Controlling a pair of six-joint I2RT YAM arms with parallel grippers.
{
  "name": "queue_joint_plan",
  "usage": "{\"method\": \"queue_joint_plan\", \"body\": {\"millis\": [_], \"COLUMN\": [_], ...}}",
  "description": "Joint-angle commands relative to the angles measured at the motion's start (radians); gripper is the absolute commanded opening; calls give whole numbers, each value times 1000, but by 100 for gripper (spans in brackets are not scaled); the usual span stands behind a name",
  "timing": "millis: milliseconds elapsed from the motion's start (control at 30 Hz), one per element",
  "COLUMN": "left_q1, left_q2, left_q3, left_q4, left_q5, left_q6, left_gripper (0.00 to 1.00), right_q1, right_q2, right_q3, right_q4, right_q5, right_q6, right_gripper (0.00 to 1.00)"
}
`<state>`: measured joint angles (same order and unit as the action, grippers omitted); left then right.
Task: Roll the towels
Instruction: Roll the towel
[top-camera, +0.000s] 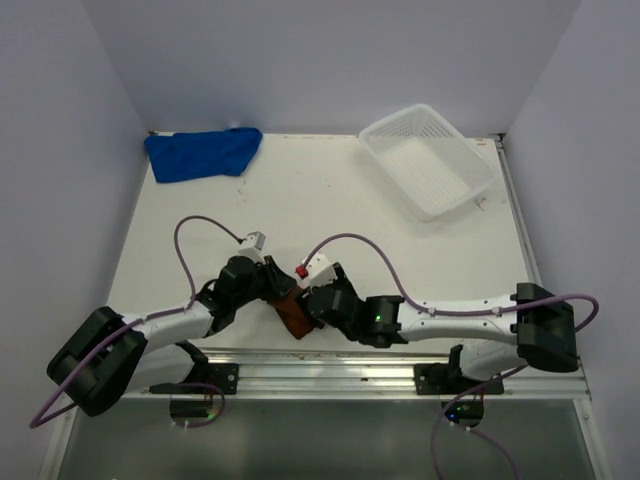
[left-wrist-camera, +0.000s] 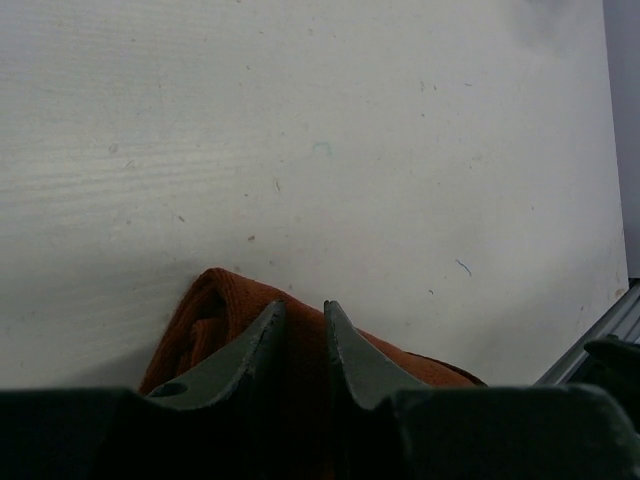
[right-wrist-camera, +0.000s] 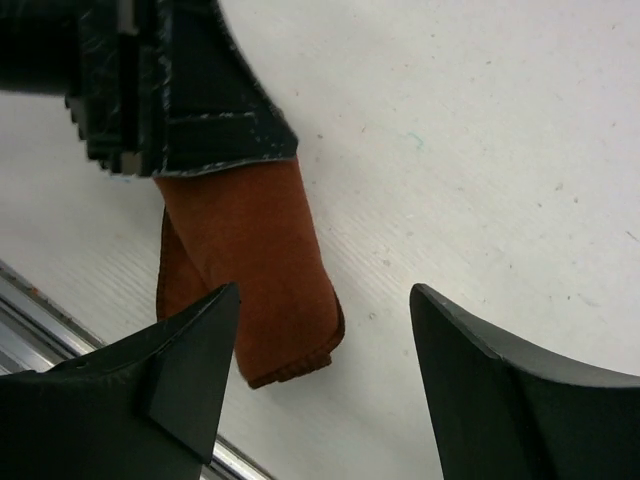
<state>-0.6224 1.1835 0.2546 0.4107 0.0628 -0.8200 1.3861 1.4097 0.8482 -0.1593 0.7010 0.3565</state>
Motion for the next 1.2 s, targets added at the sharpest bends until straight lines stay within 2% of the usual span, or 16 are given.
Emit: {"method": "queue_joint_plan", "body": {"millis": [0,33,67,200,300,467,633,800,900,967,1067,1100,1167], "left_q1": [1,1,1,1,1,1,3,1,1,1,1,3,1], "left_q2": [-4,-2,-1,-7,-22,-36,-44,-64,-65,-64,-64,-64,-67], "left_q3": [-32,-34,-37,-34,-41,-54,-54,-54,-54,-54,-54,-54,-48], "left_q4": [-21,-15,-15,-23,-32,-35,-44,-53,-52,-50,-52,-53,-55], "left_q5": [-34,-35,-35,-29,-34,-41,-34,-35,-34,-31,-31,-32,-34], "left_q6": [7,7,7,8,9,10,13,19,19,19,19,19,22], "left_gripper": [26,26,26,25,25,25,25,25,25,25,25,25,25], "right_q1": [-125,-156,-183,-318,-357,-387,-395,-418,-420,-420,-418,-414,-403], "right_q2": [-58,-61,-61,-31,14,128,209,256,281,291,290,285,262], "right_q3": [-46,-55,-60,-83,-75,-20,-15,0,9,11,-1,-1,-6], "right_q4": [119,135,142,191,205,227,303,307,308,313,330,323,297], "right_q5": [-317,-372,-490,-696,-816,-943,-983,-1014,-1034,-1043,-1038,-1026,-965], "right_q6": [48,58,56,52,36,27,36,27,21,16,10,7,-17], "right_gripper": [73,75,76,86,88,89,89,89,87,82,72,66,60]}}
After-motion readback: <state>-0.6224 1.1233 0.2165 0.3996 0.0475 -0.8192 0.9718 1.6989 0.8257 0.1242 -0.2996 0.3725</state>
